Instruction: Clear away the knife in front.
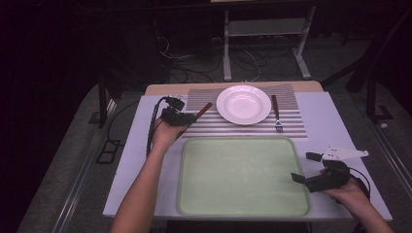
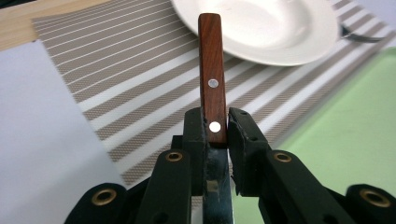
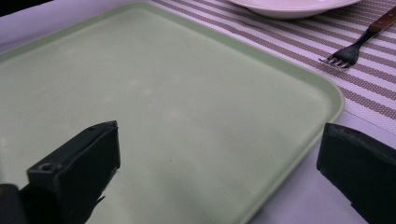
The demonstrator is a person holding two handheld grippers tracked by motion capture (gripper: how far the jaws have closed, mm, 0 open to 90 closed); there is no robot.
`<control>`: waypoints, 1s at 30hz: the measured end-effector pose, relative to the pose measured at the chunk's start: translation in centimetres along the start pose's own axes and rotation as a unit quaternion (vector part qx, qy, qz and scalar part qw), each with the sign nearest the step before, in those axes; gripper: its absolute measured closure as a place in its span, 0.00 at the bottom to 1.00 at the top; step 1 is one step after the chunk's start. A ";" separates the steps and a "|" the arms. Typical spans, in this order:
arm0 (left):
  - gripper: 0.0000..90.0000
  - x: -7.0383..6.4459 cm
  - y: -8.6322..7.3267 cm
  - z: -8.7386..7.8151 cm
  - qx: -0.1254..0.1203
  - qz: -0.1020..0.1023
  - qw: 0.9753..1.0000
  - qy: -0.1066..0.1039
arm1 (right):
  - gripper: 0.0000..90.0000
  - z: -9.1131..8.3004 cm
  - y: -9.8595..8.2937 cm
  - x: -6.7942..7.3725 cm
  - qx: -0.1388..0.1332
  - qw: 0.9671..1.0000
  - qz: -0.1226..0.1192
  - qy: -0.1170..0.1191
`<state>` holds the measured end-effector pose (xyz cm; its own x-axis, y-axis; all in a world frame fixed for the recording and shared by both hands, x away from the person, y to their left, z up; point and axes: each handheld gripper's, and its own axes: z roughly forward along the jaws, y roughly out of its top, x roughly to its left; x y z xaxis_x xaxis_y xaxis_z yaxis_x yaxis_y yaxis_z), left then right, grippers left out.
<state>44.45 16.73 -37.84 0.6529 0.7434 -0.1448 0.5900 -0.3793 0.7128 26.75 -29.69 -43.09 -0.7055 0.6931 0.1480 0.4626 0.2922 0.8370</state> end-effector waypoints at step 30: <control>0.86 -8.3 -8.4 -1.3 0.000 0.015 0.999 -0.038 | 0.00 0.0 0.0 0.0 0.004 1.000 -0.005 -0.001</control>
<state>33.49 14.41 -41.72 0.7044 0.6878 -0.1755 0.5702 -0.4010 0.7170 26.70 -29.68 -43.13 -0.7095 0.6911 0.1377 0.4592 0.3052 0.8343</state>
